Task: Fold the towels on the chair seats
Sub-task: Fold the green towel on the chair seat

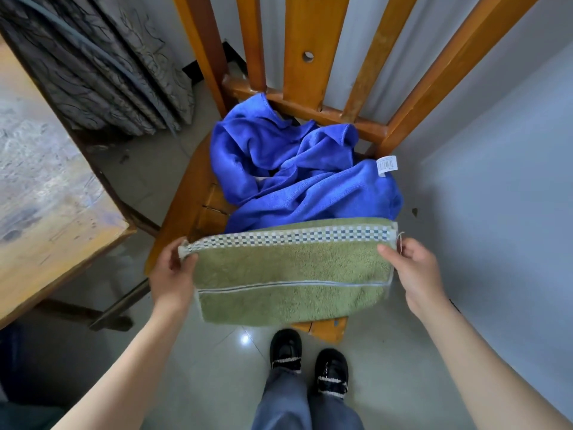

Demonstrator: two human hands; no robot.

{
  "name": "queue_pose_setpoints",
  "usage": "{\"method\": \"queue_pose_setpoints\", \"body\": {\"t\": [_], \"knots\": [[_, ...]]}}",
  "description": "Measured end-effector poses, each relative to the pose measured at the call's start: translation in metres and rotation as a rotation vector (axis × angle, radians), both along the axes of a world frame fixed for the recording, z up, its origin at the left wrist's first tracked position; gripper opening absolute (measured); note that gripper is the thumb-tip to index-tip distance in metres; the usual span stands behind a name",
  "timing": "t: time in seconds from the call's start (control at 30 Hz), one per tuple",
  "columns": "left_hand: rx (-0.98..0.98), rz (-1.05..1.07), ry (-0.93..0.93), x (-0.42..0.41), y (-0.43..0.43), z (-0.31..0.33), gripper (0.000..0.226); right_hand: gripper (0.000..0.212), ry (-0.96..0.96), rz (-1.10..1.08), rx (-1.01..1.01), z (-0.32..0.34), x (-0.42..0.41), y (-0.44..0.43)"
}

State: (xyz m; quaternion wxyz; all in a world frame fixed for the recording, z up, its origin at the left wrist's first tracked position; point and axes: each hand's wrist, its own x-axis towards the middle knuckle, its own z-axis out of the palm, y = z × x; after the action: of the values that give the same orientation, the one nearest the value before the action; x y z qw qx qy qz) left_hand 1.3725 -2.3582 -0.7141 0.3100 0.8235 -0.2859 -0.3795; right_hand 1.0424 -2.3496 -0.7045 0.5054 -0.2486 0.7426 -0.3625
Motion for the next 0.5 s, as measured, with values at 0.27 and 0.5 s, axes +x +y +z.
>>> {"method": "queue_pose_setpoints", "body": {"t": [0.27,0.5], "knots": [[0.257,-0.537,-0.439,-0.038,0.03,-0.008,0.064,0.047,0.607,0.309,0.189,-0.021,0.021,0.019],[0.379,-1.142,-0.567,-0.062,0.049,-0.024,0.058,0.043,0.903,1.121,-0.026,-0.03,0.047,0.034]]}}
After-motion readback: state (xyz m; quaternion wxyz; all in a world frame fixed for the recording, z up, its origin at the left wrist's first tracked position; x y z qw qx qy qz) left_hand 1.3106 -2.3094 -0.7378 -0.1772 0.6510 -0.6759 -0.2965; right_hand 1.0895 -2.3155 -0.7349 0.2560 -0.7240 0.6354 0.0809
